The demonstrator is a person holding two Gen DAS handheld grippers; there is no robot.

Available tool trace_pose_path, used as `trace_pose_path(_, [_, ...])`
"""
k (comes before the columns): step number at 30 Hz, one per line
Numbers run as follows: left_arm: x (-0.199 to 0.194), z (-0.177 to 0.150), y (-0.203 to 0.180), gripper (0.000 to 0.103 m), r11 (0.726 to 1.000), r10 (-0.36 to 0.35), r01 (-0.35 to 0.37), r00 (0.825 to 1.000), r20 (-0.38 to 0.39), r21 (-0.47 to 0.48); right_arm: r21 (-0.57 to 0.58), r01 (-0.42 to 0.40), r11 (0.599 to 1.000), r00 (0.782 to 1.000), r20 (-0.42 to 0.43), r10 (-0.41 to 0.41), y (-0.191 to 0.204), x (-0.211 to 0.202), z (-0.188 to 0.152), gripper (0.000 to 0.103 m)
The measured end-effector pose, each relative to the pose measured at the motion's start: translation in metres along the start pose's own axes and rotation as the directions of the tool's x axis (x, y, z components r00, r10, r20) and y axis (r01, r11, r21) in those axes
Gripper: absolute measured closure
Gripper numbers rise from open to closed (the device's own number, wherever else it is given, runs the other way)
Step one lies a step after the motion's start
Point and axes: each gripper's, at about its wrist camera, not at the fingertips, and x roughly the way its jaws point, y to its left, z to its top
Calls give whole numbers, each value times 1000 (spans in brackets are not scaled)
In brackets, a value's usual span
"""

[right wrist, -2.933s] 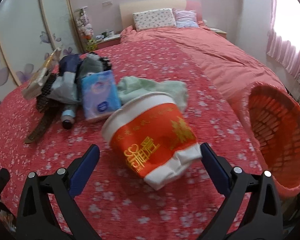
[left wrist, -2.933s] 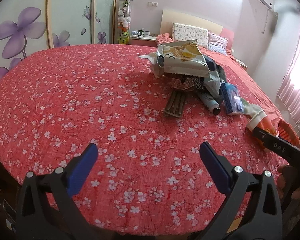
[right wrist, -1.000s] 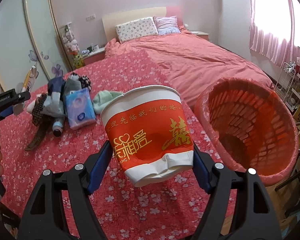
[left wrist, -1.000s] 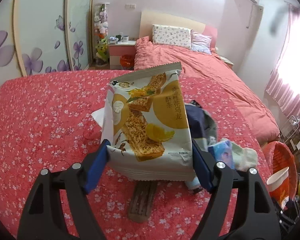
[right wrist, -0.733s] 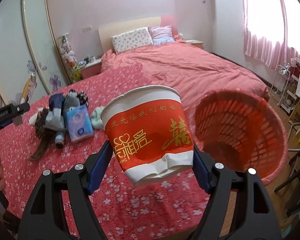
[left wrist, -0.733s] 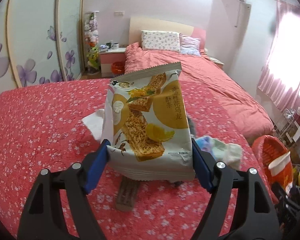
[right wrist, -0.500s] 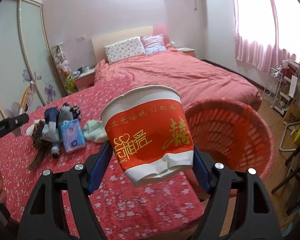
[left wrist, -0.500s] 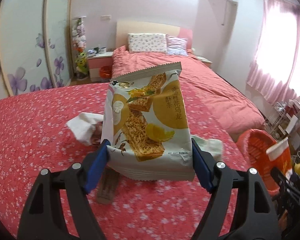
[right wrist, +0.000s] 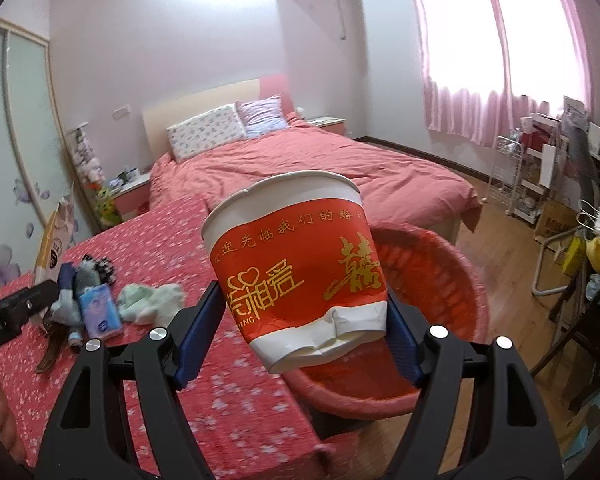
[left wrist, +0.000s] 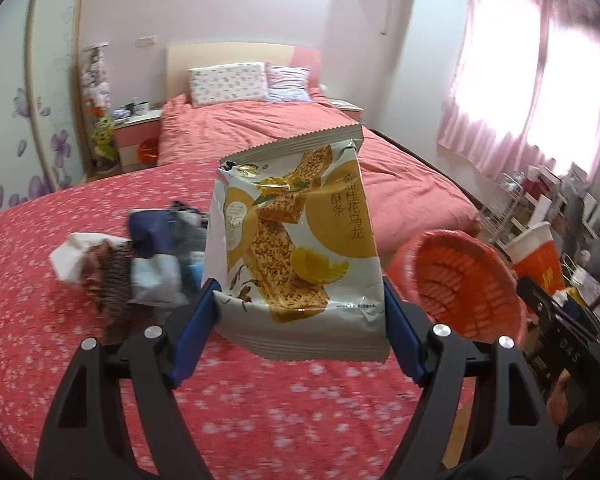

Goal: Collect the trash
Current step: 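Carry both items over the orange basket and open both tools to drop them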

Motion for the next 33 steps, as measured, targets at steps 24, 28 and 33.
trace_pose_path(24, [94,-15,-148,27,955,-235,255,962,-141,148,179,102,979,995,-15,-101,-84,31,4,29])
trace_pose_path(28, [109,-17,-157,27,949,-253,278,953,-165,148,199,93,976,996,-21,-90,-85,36,6,29])
trace_pose_path(33, [125,-22,-169,27,941,-270,301,944,-188,158,212,82,974,997,-26,-79,-85,40,7,29])
